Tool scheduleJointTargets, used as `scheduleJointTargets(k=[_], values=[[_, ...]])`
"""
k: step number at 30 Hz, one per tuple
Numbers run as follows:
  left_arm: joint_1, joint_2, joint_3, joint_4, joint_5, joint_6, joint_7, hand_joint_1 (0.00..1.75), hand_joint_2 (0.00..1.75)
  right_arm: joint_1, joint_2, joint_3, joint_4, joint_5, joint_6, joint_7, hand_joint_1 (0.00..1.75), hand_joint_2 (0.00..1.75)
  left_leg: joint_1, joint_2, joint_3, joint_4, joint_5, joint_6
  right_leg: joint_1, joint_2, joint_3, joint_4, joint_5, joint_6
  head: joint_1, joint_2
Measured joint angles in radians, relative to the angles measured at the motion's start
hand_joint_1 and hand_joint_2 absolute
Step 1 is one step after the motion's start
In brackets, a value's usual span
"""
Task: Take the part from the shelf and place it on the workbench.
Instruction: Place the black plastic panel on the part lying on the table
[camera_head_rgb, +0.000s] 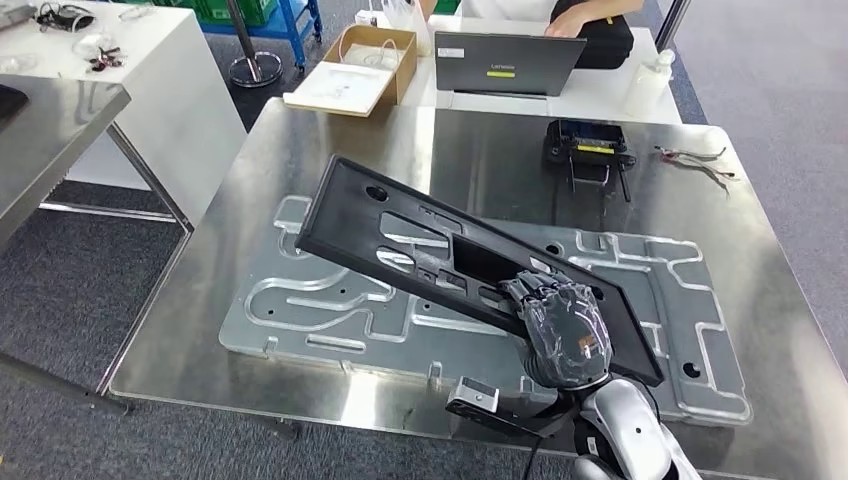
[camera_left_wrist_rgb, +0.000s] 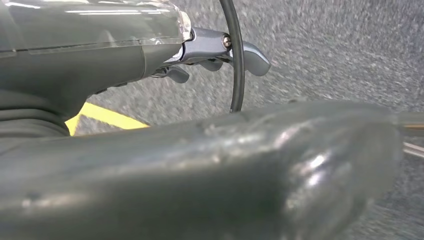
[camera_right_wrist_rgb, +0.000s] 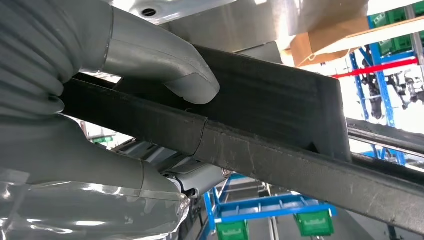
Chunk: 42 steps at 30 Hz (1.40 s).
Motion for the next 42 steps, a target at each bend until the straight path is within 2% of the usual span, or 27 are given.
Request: scheduleJointTargets(k=[1,2,3,4,6,8,10,11,12,13,14,15,16,17,18,21,23,26,27,28,29,31,33,36,38,41,42], values=[[0.001,0.000,0.004,0.001,0.008,-0.004,0.001,0.00,0.00,0.003,0.000,0.000,0.003,-0.006,0.003,0.000,1.75,1.75,-0.002,-0.001,-0.012,-0.045,0.095,0.006,0.001,0.002,0.012,0.005,-0.016,0.005,0.000,0.000],[0.002,0.000,0.007,0.003,0.012,-0.008,0.001,0.00,0.00,0.006,0.000,0.001,0.005,-0.011,0.005,0.001,1.75,1.75,-0.004,-0.002,-0.020,-0.074,0.175,0.012,0.003,0.004,0.018,0.011,-0.031,0.013,0.000,0.000],[0.002,0.000,0.009,0.003,0.013,-0.010,0.000,0.00,0.00,0.009,0.000,0.001,0.007,-0.014,0.006,0.002,1.75,1.75,-0.006,-0.003,-0.026,-0.085,0.227,0.018,0.003,0.006,0.020,0.015,-0.043,0.020,0.000,0.000],[0.001,0.000,0.010,0.003,0.011,-0.011,-0.001,0.00,0.00,0.010,0.000,0.001,0.007,-0.016,0.007,0.002,1.75,1.75,-0.008,-0.005,-0.026,-0.084,0.235,0.022,0.003,0.007,0.020,0.015,-0.053,0.028,0.000,0.000],[-0.003,0.000,0.010,0.003,0.007,-0.011,-0.003,0.00,0.00,0.012,0.000,0.001,0.005,-0.019,0.008,0.002,1.75,1.75,-0.006,-0.006,-0.019,-0.092,0.230,0.032,0.000,0.005,0.026,0.012,-0.070,0.040,0.000,0.000],[-0.007,0.000,0.012,0.003,0.004,-0.011,-0.005,0.00,0.00,0.011,0.000,0.001,0.003,-0.024,0.012,0.001,1.75,1.75,-0.001,-0.004,-0.006,-0.107,0.225,0.042,-0.002,0.000,0.001,0.073,-0.114,0.051,0.001,0.000],[-0.011,0.000,0.015,0.004,0.005,-0.011,-0.006,0.00,0.00,0.013,-0.001,0.001,0.004,-0.032,0.028,0.001,1.75,1.75,0.000,-0.002,0.001,-0.111,0.219,0.047,-0.006,-0.003,-0.074,0.203,-0.168,0.060,0.001,0.000],[-0.014,0.000,0.015,0.004,0.005,-0.011,-0.006,0.00,0.00,0.015,-0.001,0.001,0.004,-0.039,0.044,0.004,1.75,1.75,0.000,-0.002,0.003,-0.111,0.216,0.048,-0.007,-0.004,-0.113,0.257,-0.179,0.063,0.001,0.000],[-0.016,0.000,0.017,0.004,0.005,-0.011,-0.006,0.00,0.00,0.018,-0.002,0.001,0.004,-0.048,0.064,0.009,1.75,1.75,0.000,-0.002,0.006,-0.111,0.213,0.048,-0.008,-0.004,-0.139,0.282,-0.170,0.065,0.002,0.000],[-0.017,0.000,0.018,0.004,0.005,-0.011,-0.006,0.00,0.00,0.019,-0.003,0.001,0.005,-0.056,0.086,0.015,1.75,1.75,0.000,-0.003,0.010,-0.111,0.209,0.048,-0.009,-0.005,-0.148,0.271,-0.139,0.066,0.002,0.000],[-0.018,0.000,0.019,0.004,0.005,-0.011,-0.006,0.00,0.00,0.020,-0.004,0.001,0.005,-0.064,0.105,0.021,1.75,1.75,0.000,-0.003,0.016,-0.111,0.206,0.046,-0.009,-0.006,-0.139,0.228,-0.093,0.066,0.002,0.000],[-0.019,0.000,0.021,0.004,0.003,-0.012,-0.006,0.00,0.00,0.020,-0.005,0.001,0.006,-0.071,0.123,0.027,1.31,1.31,0.000,-0.004,0.022,-0.111,0.202,0.044,-0.009,-0.007,-0.119,0.163,-0.044,0.063,0.001,0.000],[-0.019,0.000,0.022,0.004,0.002,-0.013,-0.006,0.00,0.00,0.020,-0.007,0.001,0.007,-0.076,0.138,0.032,0.87,0.87,-0.001,-0.004,0.027,-0.112,0.200,0.040,-0.008,-0.008,-0.095,0.103,-0.011,0.059,0.001,0.000],[-0.020,0.000,0.023,0.004,-0.001,-0.015,-0.006,0.00,0.00,0.019,-0.008,0.000,0.007,-0.082,0.152,0.037,0.44,0.44,-0.001,-0.005,0.030,-0.112,0.198,0.036,-0.005,-0.008,-0.077,0.059,0.009,0.054,0.001,0.000],[-0.022,0.000,0.024,0.004,-0.004,-0.018,-0.005,0.00,0.00,0.018,-0.009,-0.001,0.008,-0.090,0.169,0.042,0.00,0.00,-0.002,-0.005,0.031,-0.112,0.198,0.030,-0.002,-0.008,-0.067,0.034,0.014,0.047,0.001,0.000],[-0.028,0.000,0.035,0.004,-0.024,-0.044,-0.006,0.00,0.00,0.017,-0.010,-0.003,0.015,-0.116,0.216,0.055,0.00,0.00,-0.003,-0.004,0.032,-0.112,0.199,0.012,0.001,-0.008,-0.068,0.019,0.016,0.027,0.001,0.000],[-0.033,0.001,0.047,0.004,-0.036,-0.062,-0.007,0.00,0.00,0.018,-0.010,-0.003,0.022,-0.128,0.233,0.062,0.00,0.00,-0.003,-0.002,0.018,-0.074,0.167,0.002,-0.004,-0.011,-0.067,0.012,0.023,0.012,0.001,0.000],[-0.039,0.000,0.060,0.005,-0.041,-0.073,-0.008,0.00,0.00,0.019,-0.011,-0.003,0.033,-0.135,0.245,0.067,0.00,0.00,0.001,0.000,-0.051,0.102,0.068,-0.007,-0.003,-0.016,-0.068,0.012,0.026,0.002,0.000,0.000],[-0.041,0.000,0.064,0.006,-0.042,-0.077,-0.008,0.00,0.00,0.019,-0.010,-0.003,0.036,-0.137,0.250,0.070,0.00,0.00,0.001,0.001,-0.068,0.150,0.053,-0.009,-0.002,-0.018,-0.069,0.012,0.026,0.002,0.000,0.000],[-0.044,0.000,0.070,0.007,-0.044,-0.081,-0.008,0.00,0.00,0.019,-0.010,-0.003,0.041,-0.140,0.256,0.073,0.00,0.00,0.001,0.001,-0.070,0.165,0.057,-0.009,-0.001,-0.018,-0.068,0.013,0.026,0.002,0.000,0.000],[-0.046,0.001,0.075,0.007,-0.046,-0.085,-0.008,0.00,0.00,0.019,-0.010,-0.003,0.045,-0.143,0.260,0.076,0.00,0.00,0.001,0.001,-0.054,0.141,0.079,-0.008,0.000,-0.018,-0.067,0.014,0.025,0.002,0.000,0.000],[-0.052,0.001,0.086,0.008,-0.051,-0.091,-0.007,0.00,0.00,0.018,-0.010,-0.003,0.052,-0.146,0.265,0.079,0.00,0.00,0.000,0.001,0.019,0.011,0.137,0.001,0.002,-0.018,-0.064,0.016,0.021,0.004,0.000,0.000],[-0.057,0.002,0.095,0.008,-0.057,-0.097,-0.007,0.00,0.00,0.016,-0.010,-0.003,0.058,-0.147,0.266,0.079,0.00,0.00,-0.004,0.000,0.076,-0.091,0.160,0.011,0.004,-0.016,-0.063,0.018,0.018,0.010,0.000,0.000],[-0.063,0.002,0.110,0.008,-0.062,-0.106,-0.007,0.00,0.00,0.015,-0.010,-0.003,0.063,-0.149,0.267,0.080,0.00,0.00,-0.006,0.001,0.088,-0.121,0.158,0.023,0.004,-0.016,-0.063,0.019,0.016,0.025,0.000,0.000],[-0.069,0.002,0.120,0.008,-0.061,-0.110,-0.007,0.00,0.00,0.013,-0.010,-0.005,0.064,-0.149,0.267,0.081,0.00,0.00,0.000,0.002,0.092,-0.134,0.164,0.035,0.002,-0.015,-0.075,0.048,-0.006,0.037,0.001,0.000],[-0.075,0.002,0.130,0.009,-0.059,-0.121,-0.010,0.00,0.00,0.013,-0.009,-0.006,0.069,-0.150,0.267,0.082,0.00,0.00,0.000,0.005,0.092,-0.139,0.171,0.047,-0.005,-0.013,-0.155,0.207,-0.091,0.049,0.003,0.000],[-0.076,0.002,0.132,0.009,-0.058,-0.126,-0.013,0.00,0.00,0.016,-0.009,-0.007,0.070,-0.151,0.267,0.083,0.00,0.00,0.000,0.006,0.091,-0.138,0.173,0.048,-0.008,-0.014,-0.179,0.253,-0.108,0.052,0.003,0.000]])
